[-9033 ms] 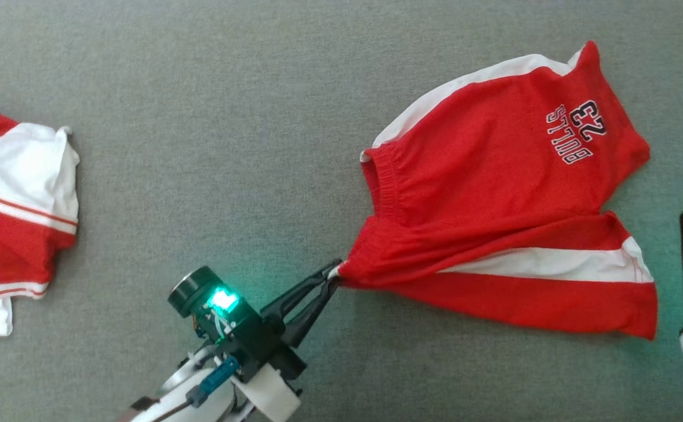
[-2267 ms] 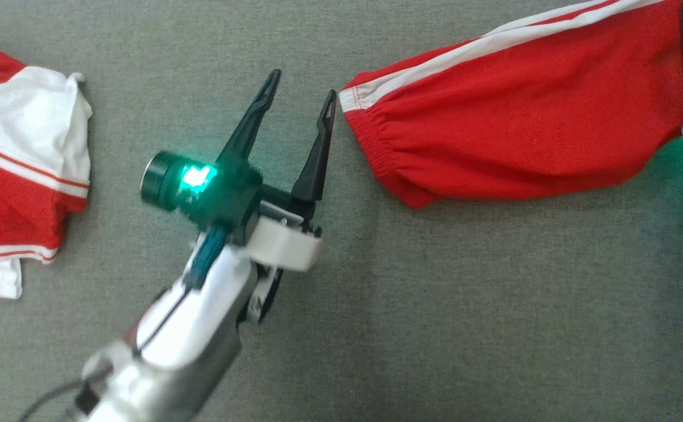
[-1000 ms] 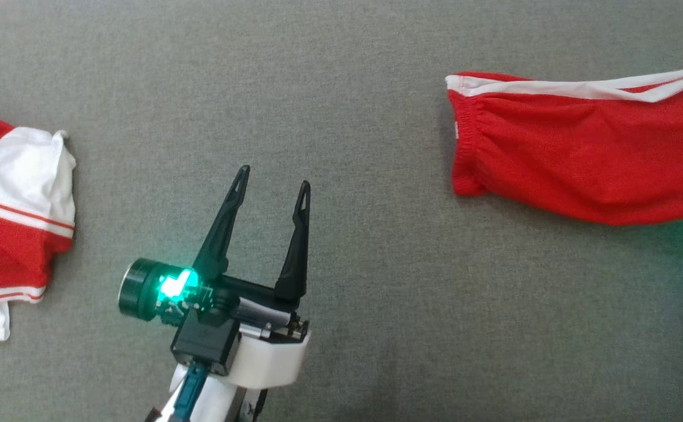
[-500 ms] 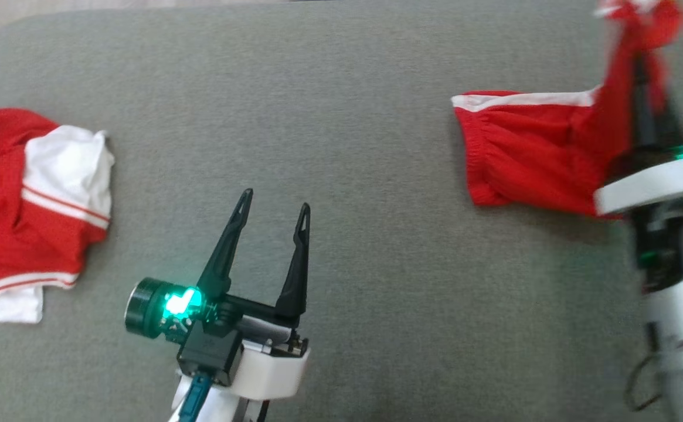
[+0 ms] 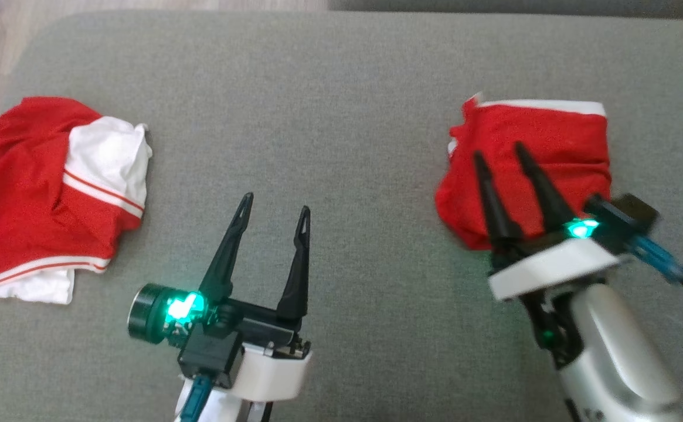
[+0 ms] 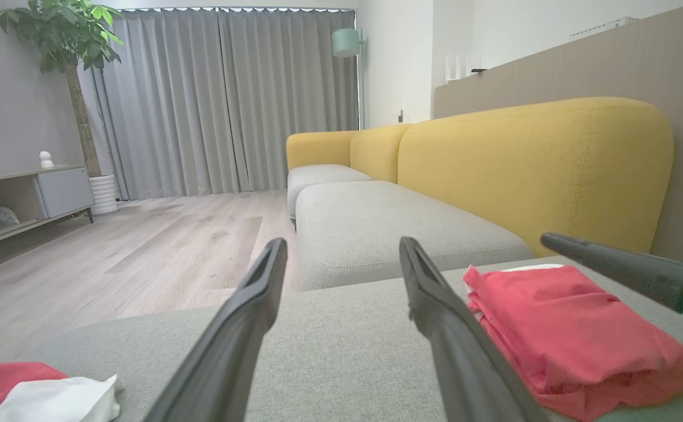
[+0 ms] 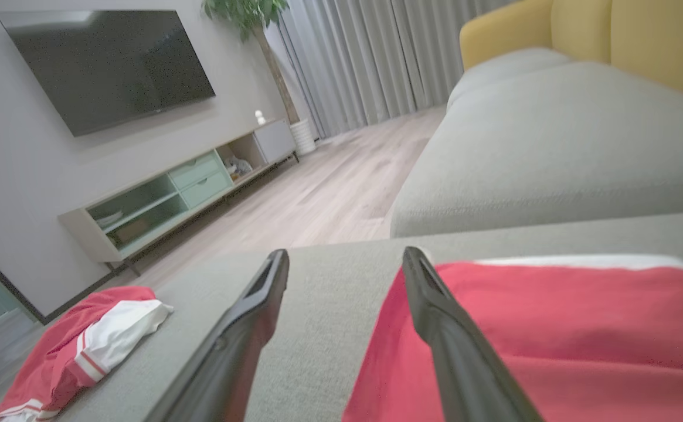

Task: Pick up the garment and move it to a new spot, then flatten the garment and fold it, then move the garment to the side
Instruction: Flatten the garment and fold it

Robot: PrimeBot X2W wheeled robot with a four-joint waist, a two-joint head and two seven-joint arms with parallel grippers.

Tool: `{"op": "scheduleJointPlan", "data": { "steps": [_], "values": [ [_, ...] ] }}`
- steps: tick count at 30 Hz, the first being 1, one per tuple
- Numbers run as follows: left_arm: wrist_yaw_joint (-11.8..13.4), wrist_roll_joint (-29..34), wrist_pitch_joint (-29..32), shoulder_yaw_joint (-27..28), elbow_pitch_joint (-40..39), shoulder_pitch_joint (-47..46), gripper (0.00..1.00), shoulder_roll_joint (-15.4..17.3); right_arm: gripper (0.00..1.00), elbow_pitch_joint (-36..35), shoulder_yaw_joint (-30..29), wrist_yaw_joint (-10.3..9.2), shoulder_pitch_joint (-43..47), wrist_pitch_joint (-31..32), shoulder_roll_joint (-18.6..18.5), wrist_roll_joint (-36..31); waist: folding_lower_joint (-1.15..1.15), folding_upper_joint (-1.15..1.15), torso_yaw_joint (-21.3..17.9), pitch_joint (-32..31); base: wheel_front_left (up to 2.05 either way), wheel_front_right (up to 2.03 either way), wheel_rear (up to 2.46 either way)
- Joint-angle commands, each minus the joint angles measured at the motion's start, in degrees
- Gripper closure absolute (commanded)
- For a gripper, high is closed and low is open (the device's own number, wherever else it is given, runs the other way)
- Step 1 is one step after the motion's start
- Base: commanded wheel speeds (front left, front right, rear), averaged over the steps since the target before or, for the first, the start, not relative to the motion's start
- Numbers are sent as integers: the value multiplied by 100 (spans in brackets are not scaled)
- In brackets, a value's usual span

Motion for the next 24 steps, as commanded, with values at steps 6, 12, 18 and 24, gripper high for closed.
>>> {"op": "scheduleJointPlan", "data": {
  "steps": [6,12,18,24],
  "values": [
    [14,-123,-27,443,-239,277,0,-59,0,-480,-385,-4,683,-664,-516,-209,0,0,-28,-372,0,0,0],
    [26,-128,-27,741,-183,737,0,-59,0,-712,-1051,-4,1479,-728,-623,-768,0,0,-22,-711,0,0,0],
    [-75,-82,-27,914,-102,1191,0,-26,0,-645,-1276,-4,2048,-730,-366,-1141,0,0,-23,-1060,0,0,0],
    [-160,-3,-27,1093,27,1577,0,-3,0,-553,-1284,-4,2342,-730,-103,-1352,0,0,-58,-1327,0,0,0]
  ]
}}
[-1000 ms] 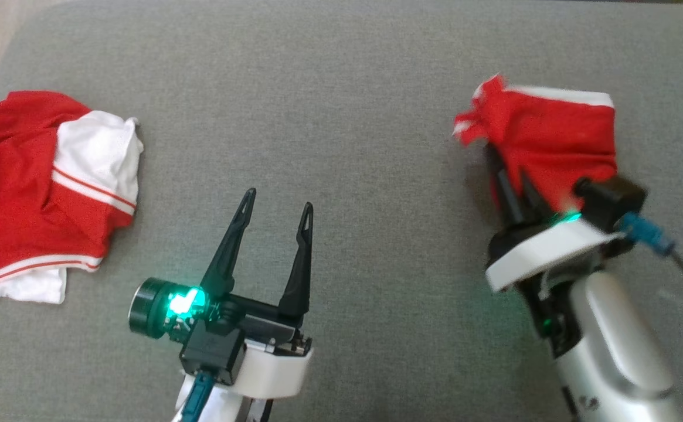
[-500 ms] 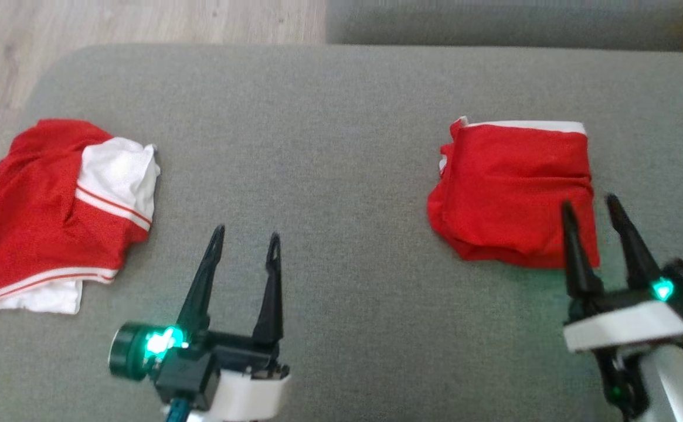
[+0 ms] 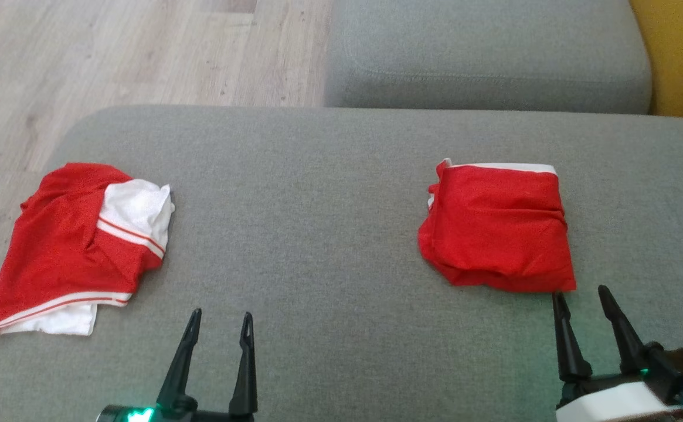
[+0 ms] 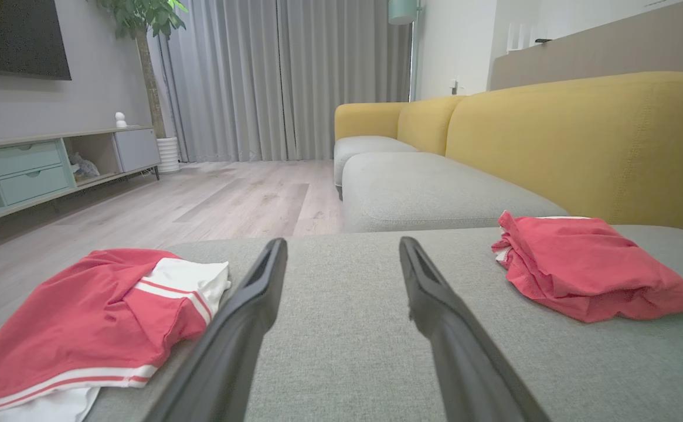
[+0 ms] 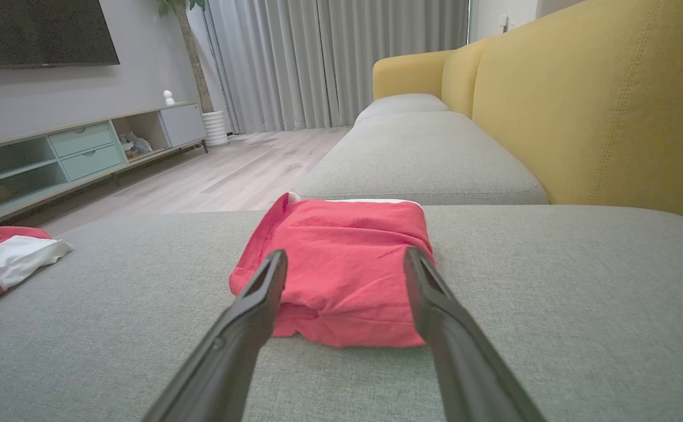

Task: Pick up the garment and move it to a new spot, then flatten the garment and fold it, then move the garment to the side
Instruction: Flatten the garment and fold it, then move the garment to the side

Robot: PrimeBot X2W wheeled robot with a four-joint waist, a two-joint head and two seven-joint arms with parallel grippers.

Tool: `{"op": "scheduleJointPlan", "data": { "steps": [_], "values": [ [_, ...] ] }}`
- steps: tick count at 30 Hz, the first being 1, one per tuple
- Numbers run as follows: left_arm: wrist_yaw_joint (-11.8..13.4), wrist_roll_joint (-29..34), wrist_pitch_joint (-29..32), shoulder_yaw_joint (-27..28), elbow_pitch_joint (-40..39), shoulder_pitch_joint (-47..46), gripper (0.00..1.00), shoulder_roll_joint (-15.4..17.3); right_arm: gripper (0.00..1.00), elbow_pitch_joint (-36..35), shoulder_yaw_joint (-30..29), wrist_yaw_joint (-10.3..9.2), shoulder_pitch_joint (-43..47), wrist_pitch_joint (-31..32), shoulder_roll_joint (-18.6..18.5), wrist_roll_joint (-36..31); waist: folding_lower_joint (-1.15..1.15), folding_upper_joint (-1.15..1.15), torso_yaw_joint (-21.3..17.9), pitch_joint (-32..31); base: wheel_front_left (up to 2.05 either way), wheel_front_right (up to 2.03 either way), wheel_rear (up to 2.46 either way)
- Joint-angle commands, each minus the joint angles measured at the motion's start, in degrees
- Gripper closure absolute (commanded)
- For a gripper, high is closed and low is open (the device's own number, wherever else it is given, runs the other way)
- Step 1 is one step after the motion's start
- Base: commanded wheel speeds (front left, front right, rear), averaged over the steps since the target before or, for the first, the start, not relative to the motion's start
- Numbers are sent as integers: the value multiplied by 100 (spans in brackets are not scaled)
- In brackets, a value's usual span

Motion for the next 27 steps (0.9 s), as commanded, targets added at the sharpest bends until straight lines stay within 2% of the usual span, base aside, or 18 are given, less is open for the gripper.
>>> {"op": "scheduleJointPlan", "data": {
  "steps": [1,10,27],
  "values": [
    [-35,53,-29,220,-165,-218,0,-25,0,-151,121,-4,-142,-61,-35,-59,2,0,-18,-55,0,0,0],
    [-76,150,-29,319,-71,-174,0,-74,0,-71,113,-4,-99,-62,129,-85,2,0,-79,-110,0,0,0],
    [-81,61,-29,415,39,-88,0,-143,0,55,290,-4,-106,-62,102,-375,2,0,-151,-176,0,0,0]
  ]
}}
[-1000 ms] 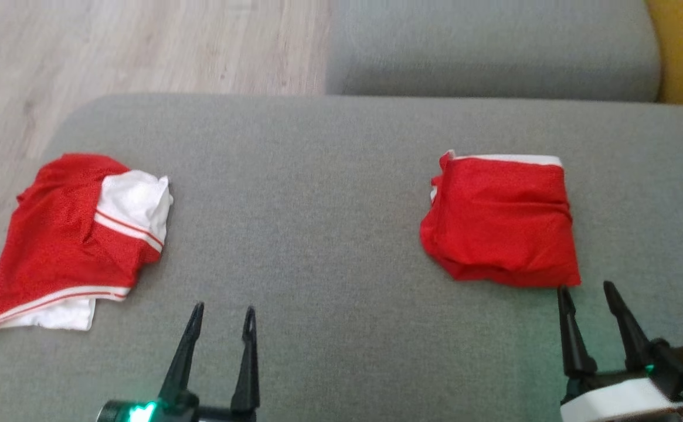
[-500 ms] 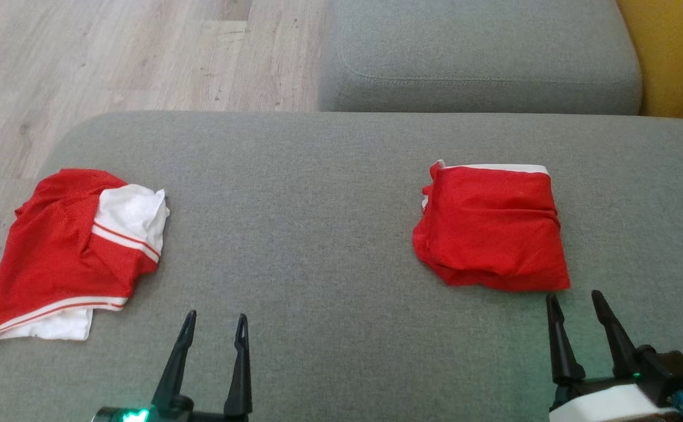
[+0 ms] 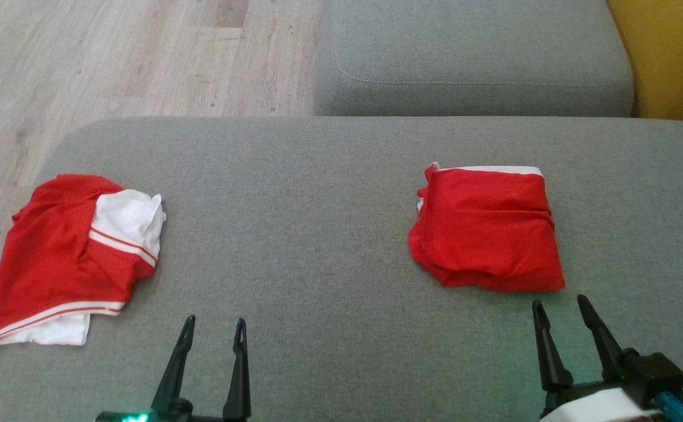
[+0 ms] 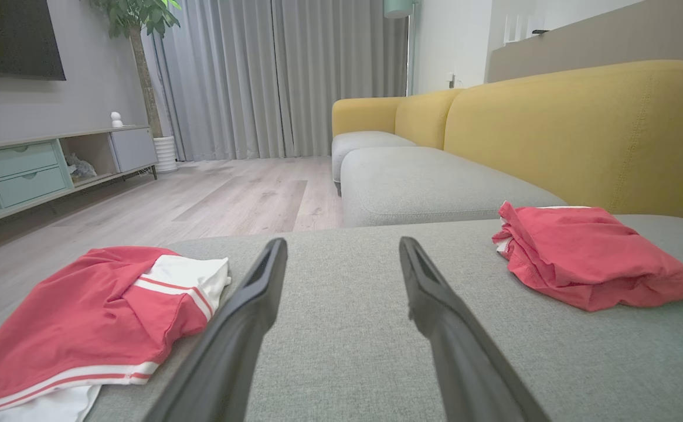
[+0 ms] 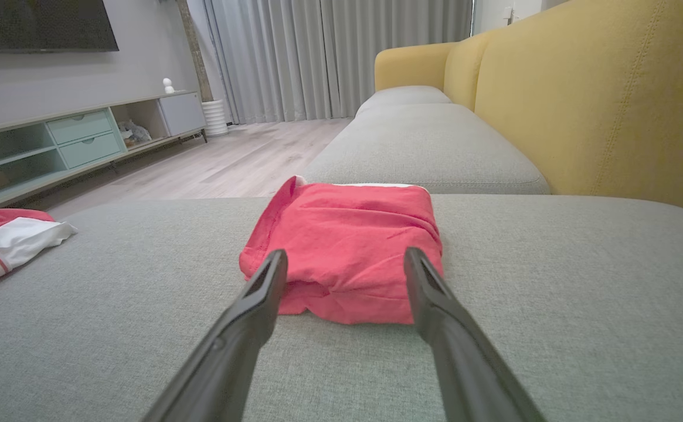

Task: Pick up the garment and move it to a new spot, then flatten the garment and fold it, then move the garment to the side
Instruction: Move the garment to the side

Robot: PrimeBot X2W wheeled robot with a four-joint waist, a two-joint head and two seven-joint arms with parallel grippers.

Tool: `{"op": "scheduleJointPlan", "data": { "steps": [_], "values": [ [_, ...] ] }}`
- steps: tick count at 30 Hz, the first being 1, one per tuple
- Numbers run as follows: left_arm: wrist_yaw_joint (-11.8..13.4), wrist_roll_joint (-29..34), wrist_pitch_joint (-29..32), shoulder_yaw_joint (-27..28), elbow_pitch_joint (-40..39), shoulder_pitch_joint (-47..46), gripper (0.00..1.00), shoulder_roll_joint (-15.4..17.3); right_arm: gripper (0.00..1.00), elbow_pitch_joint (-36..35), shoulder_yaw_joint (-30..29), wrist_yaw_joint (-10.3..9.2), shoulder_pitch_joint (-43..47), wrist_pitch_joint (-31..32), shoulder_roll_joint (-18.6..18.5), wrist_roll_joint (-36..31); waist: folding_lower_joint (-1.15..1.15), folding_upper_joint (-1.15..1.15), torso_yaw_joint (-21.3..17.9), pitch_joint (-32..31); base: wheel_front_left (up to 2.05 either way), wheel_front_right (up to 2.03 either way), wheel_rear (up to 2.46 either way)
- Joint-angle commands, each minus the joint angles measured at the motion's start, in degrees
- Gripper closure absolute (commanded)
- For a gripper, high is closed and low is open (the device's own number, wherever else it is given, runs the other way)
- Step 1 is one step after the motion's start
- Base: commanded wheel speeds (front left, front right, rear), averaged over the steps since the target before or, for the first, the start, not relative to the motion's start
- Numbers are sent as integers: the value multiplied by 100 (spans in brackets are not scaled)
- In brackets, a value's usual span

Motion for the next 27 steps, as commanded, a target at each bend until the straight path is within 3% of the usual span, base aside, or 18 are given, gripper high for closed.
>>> {"op": "scheduleJointPlan", "data": {
  "steps": [1,11,18,23,27],
  "values": [
    [15,-29,-29,222,-142,-140,0,-77,0,-145,145,-4,-125,-62,-78,-73,0,0,-1,-5,0,0,0],
    [31,-109,-29,215,42,-223,0,-87,0,-102,54,-4,-270,-62,-62,-140,0,0,-19,223,0,0,0],
    [94,-143,-29,66,21,-602,0,-90,0,130,-223,-4,-1117,-62,-155,80,0,0,-33,901,0,0,0],
    [160,-163,-29,-96,26,-893,0,-91,0,844,-163,-4,-2030,113,-547,533,0,0,-18,1336,0,0,0],
    [181,-167,-29,-246,93,-1088,0,-91,0,1483,77,-4,-2709,1001,-992,985,0,0,7,1587,0,0,0]
  ]
}}
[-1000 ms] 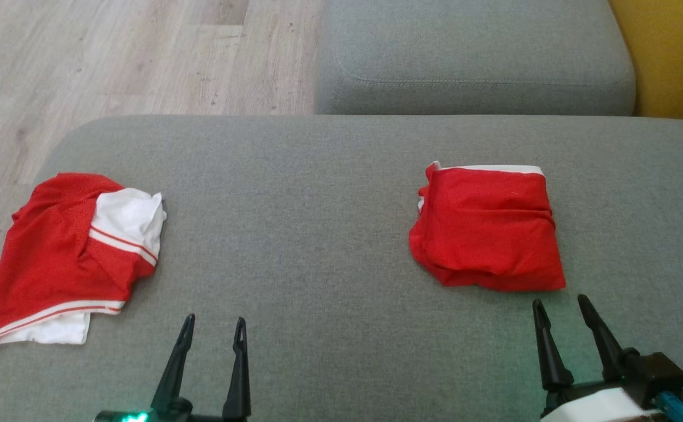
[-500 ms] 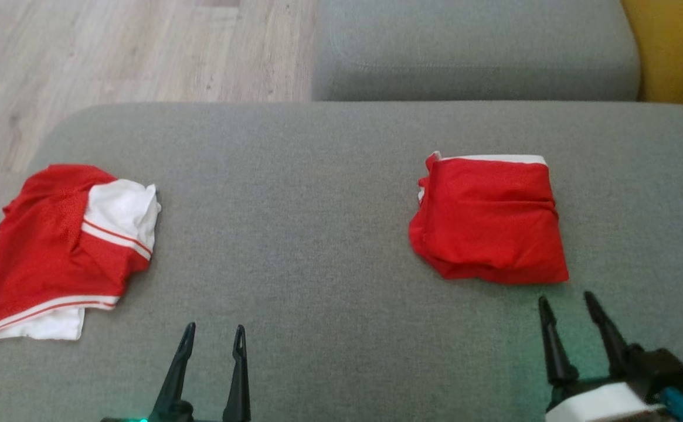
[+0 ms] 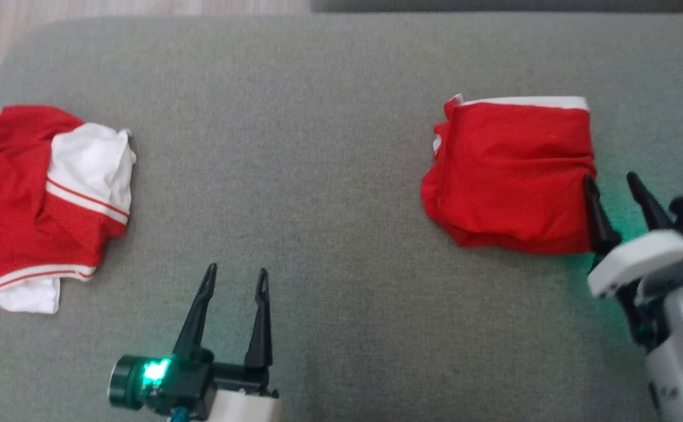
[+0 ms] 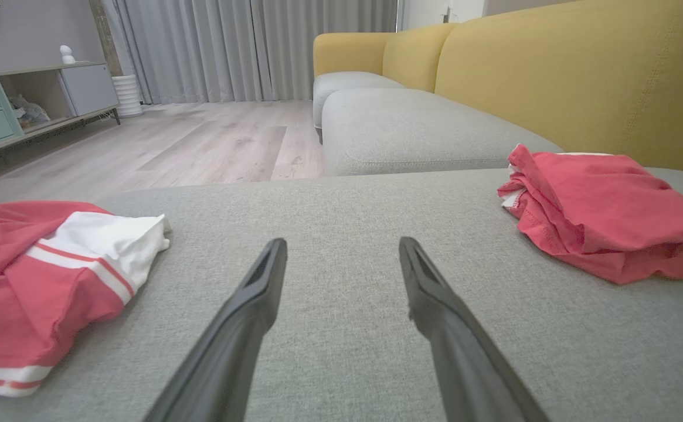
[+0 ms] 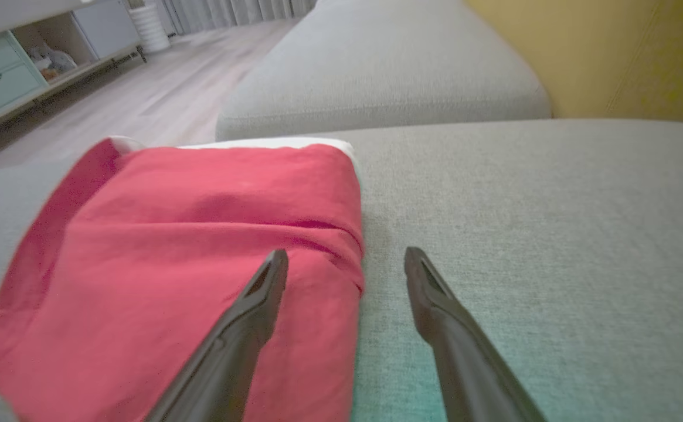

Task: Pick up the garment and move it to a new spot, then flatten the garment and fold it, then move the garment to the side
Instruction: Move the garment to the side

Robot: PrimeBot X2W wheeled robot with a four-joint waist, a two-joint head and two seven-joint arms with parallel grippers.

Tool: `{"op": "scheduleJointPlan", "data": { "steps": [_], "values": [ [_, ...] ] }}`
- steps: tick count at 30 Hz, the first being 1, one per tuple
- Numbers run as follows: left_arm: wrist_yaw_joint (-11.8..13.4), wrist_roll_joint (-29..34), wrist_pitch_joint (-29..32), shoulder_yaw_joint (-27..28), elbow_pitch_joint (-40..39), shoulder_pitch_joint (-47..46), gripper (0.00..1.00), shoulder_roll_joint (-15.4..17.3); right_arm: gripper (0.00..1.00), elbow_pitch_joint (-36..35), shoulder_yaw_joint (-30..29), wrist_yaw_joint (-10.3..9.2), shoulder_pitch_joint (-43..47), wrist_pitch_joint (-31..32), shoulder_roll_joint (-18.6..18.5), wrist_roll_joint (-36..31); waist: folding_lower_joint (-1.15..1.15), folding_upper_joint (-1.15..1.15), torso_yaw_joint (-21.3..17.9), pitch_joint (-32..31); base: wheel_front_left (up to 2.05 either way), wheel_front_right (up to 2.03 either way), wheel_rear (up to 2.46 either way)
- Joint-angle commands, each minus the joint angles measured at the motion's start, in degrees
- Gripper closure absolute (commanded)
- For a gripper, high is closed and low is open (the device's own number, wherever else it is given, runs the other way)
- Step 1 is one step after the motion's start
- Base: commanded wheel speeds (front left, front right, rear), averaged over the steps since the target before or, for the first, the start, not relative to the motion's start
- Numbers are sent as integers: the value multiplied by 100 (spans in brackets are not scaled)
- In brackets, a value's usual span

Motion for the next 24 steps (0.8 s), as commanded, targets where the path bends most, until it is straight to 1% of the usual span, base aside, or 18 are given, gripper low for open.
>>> {"op": "scheduleJointPlan", "data": {
  "steps": [1,5,6,7,8,9,12,17,21,24],
  "values": [
    [71,-9,-29,81,-132,-260,0,-37,0,6,190,-4,-286,280,-207,189,-2,0,38,218,0,0,0],
    [120,-13,-29,-40,-92,-414,0,-37,0,362,410,-4,-579,971,-401,774,-2,0,92,348,0,0,0],
    [130,-17,-29,-59,-78,-438,0,-37,2,433,488,-4,-599,1145,-423,945,-2,0,102,364,0,0,0],
    [139,-22,-29,-75,-63,-458,0,-37,34,465,575,-4,-609,1278,-451,1106,-2,0,111,378,0,0,0],
    [146,-23,-29,-88,-48,-475,0,-37,71,473,670,-4,-604,1398,-481,1260,-2,0,116,389,0,0,0],
    [155,-19,-29,-94,-39,-492,0,-37,100,438,779,-4,-589,1496,-513,1424,-2,0,114,404,0,0,0],
    [207,-16,-29,-70,-64,-525,0,-38,100,252,858,-4,-591,1413,-698,1731,-2,0,39,472,0,0,0],
    [188,45,-29,-40,-132,-623,0,-38,100,7,807,-4,-695,1263,-1172,1642,-2,0,-306,747,0,0,0],
    [142,118,-29,-15,-210,-814,0,-38,100,-258,649,-4,-779,1403,-1707,1613,-2,0,-670,1099,0,0,0],
    [56,238,-29,-23,-220,-1011,0,-11,100,-437,467,-4,-879,1507,-2154,1608,-2,0,-935,1409,0,0,0]
  ]
}}
